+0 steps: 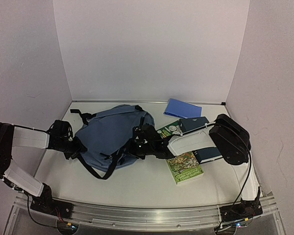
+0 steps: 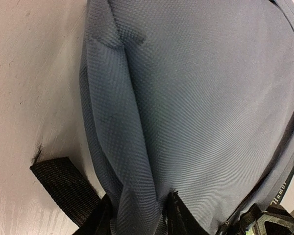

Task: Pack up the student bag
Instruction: Adjust the student bag at the center of the board.

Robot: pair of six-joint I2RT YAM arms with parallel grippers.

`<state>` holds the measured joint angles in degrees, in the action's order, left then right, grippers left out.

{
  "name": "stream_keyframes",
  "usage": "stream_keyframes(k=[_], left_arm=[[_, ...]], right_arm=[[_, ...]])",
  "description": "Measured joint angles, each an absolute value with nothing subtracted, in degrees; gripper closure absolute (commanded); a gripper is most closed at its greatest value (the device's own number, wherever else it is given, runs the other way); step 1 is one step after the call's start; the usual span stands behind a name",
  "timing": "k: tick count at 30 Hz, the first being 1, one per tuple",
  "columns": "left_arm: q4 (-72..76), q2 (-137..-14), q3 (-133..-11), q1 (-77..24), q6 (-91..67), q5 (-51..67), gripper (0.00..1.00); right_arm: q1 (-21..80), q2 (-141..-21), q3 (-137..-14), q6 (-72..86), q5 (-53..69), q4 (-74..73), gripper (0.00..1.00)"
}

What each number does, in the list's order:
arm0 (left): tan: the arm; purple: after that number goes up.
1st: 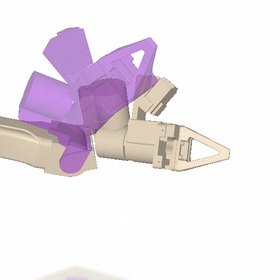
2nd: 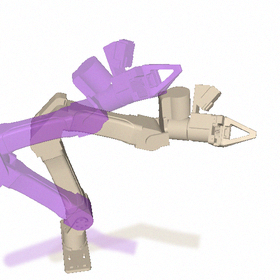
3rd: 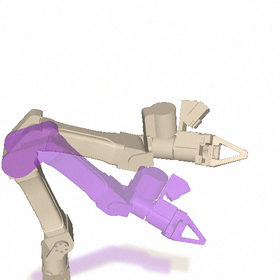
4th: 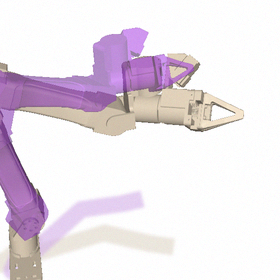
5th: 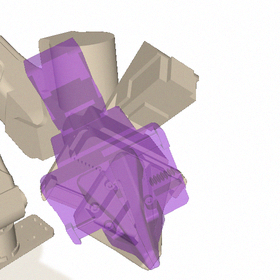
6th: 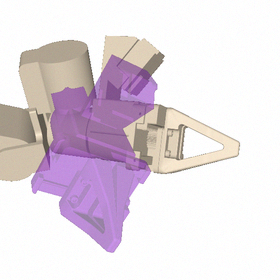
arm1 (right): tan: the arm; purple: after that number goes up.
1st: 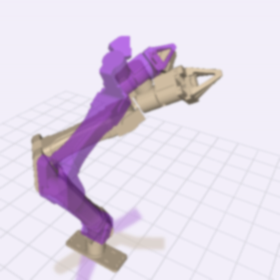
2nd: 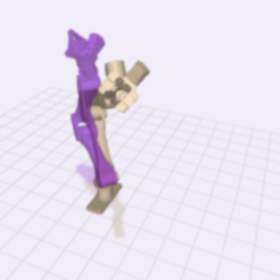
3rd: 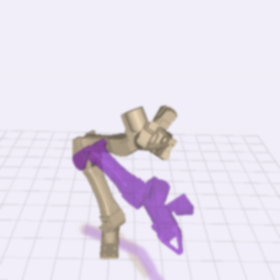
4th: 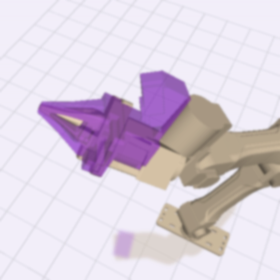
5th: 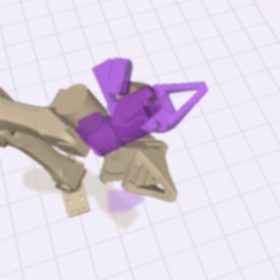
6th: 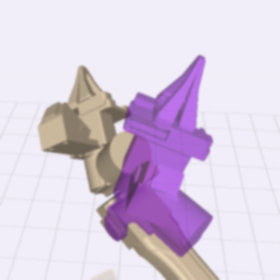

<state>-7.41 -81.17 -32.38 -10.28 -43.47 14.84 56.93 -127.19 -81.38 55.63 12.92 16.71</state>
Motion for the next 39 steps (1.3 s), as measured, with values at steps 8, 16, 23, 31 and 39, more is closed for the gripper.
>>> stream_keyframes(k=[8, 16, 23, 31, 39], left_arm=[[-7.44, -78.22, -32.02, -9.06, -42.90, 14.93, 1.00], [-11.61, -72.46, -32.01, -5.11, -38.98, 15.87, 1.00], [-11.48, -72.80, -32.01, -5.02, -36.73, 21.19, 0.84], [-11.55, -74.84, -31.68, -3.92, -37.05, 22.33, 0.32], [-13.91, -69.69, -28.34, -7.66, -42.94, 24.17, 0.20]], right_arm=[[56.93, -125.28, -79.46, 54.67, 15.03, 16.78, 1.00], [56.93, -106.87, -63.30, 51.63, 17.30, 15.19, 1.00], [57.47, -105.24, -54.70, 51.05, 17.37, 15.42, 0.94], [57.46, -106.20, -52.14, 49.07, 14.41, 11.12, 0.44], [61.18, -101.85, -60.36, 43.26, 3.24, -3.43, 0.31]])
